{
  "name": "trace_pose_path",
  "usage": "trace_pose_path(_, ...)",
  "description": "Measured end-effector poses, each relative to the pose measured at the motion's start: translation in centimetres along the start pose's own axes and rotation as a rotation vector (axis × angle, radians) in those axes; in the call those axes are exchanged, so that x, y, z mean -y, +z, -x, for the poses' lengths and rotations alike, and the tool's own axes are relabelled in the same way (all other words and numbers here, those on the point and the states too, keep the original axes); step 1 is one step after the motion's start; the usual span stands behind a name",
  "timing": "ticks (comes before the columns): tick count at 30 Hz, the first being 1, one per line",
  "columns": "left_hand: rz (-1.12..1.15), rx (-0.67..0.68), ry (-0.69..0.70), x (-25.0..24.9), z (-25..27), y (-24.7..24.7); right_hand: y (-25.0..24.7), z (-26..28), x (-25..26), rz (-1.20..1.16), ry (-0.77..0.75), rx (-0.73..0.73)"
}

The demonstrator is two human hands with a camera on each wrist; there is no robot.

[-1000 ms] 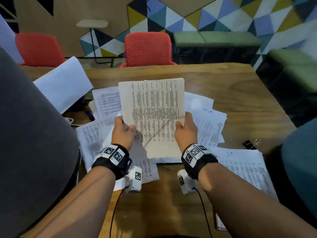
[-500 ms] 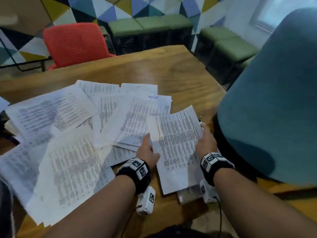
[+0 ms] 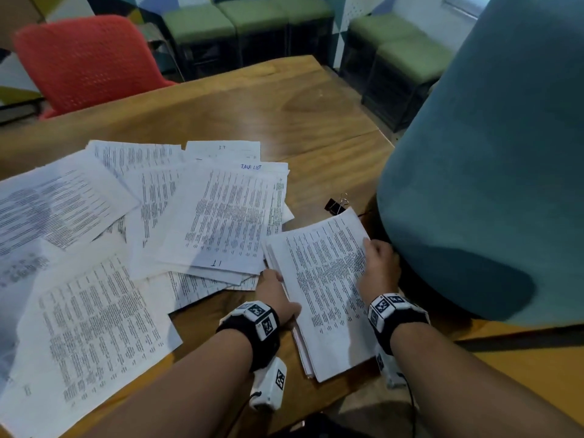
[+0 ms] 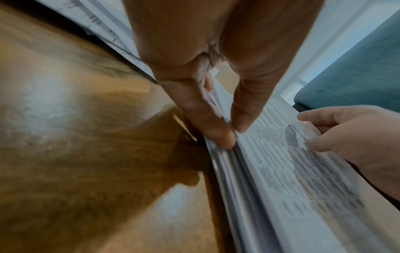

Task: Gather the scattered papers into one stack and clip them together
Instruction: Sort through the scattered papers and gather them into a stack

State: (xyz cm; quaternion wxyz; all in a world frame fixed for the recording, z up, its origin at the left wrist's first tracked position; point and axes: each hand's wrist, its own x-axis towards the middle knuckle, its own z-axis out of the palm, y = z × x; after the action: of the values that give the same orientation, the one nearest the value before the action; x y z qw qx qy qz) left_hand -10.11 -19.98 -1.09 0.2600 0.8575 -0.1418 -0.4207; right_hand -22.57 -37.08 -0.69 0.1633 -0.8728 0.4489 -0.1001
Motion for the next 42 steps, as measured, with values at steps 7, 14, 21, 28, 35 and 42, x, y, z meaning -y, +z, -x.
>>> trace_pose_path(7,-0.115,-0.205,0.029,-0.3,-1.7,-4.0,0.8,-0.5,3.8,0.06,-0.113,0.07)
trace_pose_path(14,-0.082,-0.61,-0.033,2.6,-4.3,-12.8,3.1,-2.8,10.1,-0.347,-0.17,0.241)
trace_pose_path(21,-0.148,-0.554,-0.263,6.8,-5.9,-18.2,5.3,-3.0,17.4,-0.321,-0.438,0.506)
trace_pose_path(28,-0.105,-0.472,-0.267,8.0,-7.1,-20.3,8.5,-2.3,18.8,-0.113,-0.474,0.633)
trace_pose_path(35,-0.026,-0.438,-0.113,8.1,-6.1,-20.1,8.1,-2.7,18.8,-0.15,-0.465,0.583)
trace_pose_path(42,0.16,-0.547,-0.364,14.3,-1.3,-20.9,8.4,-3.1,20.7,-0.269,-0.283,0.488)
